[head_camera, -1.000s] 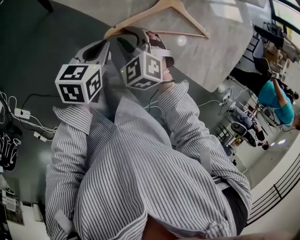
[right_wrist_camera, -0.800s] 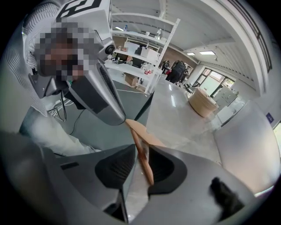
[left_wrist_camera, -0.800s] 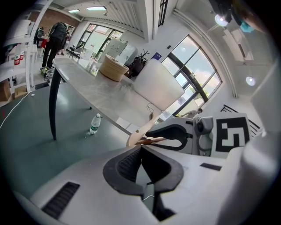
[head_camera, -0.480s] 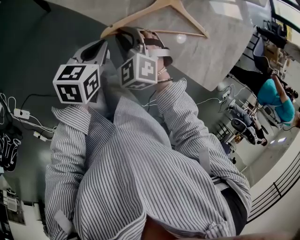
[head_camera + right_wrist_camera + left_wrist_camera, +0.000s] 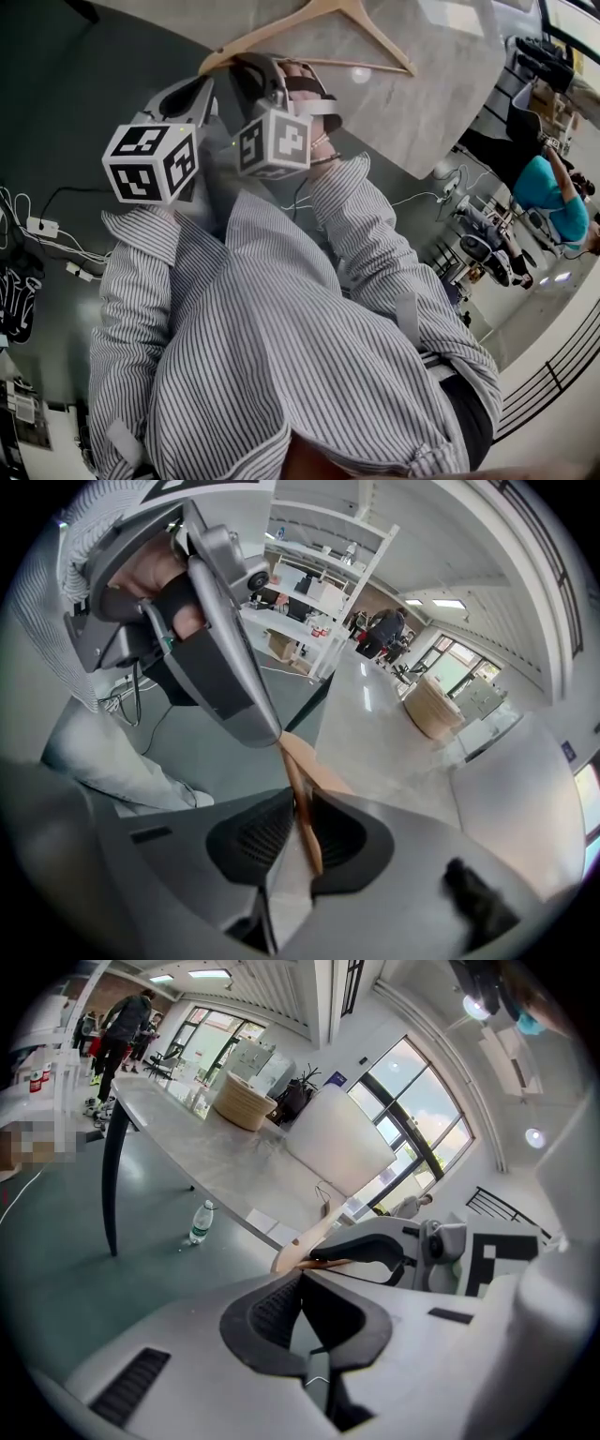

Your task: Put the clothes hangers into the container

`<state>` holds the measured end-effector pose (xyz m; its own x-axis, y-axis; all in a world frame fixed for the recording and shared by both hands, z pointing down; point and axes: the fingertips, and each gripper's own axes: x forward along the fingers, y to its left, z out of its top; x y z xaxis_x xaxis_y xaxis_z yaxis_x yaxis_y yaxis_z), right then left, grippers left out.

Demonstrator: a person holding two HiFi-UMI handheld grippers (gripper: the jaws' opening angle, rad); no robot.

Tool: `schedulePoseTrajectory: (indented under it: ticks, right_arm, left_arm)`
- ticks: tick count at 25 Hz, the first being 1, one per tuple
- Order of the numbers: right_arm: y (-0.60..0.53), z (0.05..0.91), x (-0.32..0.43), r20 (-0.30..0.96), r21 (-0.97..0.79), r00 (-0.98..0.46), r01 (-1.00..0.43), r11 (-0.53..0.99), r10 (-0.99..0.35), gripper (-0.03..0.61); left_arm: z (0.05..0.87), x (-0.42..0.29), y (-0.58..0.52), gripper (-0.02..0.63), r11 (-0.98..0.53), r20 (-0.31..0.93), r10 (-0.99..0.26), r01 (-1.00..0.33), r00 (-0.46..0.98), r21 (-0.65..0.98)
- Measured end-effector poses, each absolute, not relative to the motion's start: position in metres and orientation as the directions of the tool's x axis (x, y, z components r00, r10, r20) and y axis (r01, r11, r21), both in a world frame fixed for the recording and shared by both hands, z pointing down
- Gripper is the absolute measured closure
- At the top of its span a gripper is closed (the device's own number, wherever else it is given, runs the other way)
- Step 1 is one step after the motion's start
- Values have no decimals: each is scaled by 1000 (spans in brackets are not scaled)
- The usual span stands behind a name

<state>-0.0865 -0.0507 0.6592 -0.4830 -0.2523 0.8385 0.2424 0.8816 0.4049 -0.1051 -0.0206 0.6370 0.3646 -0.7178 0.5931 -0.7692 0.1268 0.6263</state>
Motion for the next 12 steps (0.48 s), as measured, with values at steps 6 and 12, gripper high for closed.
schedulePoseTrajectory:
  ticks: [6, 12]
  right_arm:
    - [-49, 656, -88, 840, 410, -484, 269, 872, -246, 519]
    - [-42, 639, -92, 829, 401, -510, 255, 880, -230, 523]
  left_arm:
    - [630, -113, -23, 603, 124, 586, -727, -771, 358, 624]
    - [614, -118, -25, 603, 115, 575, -745, -784, 338, 610]
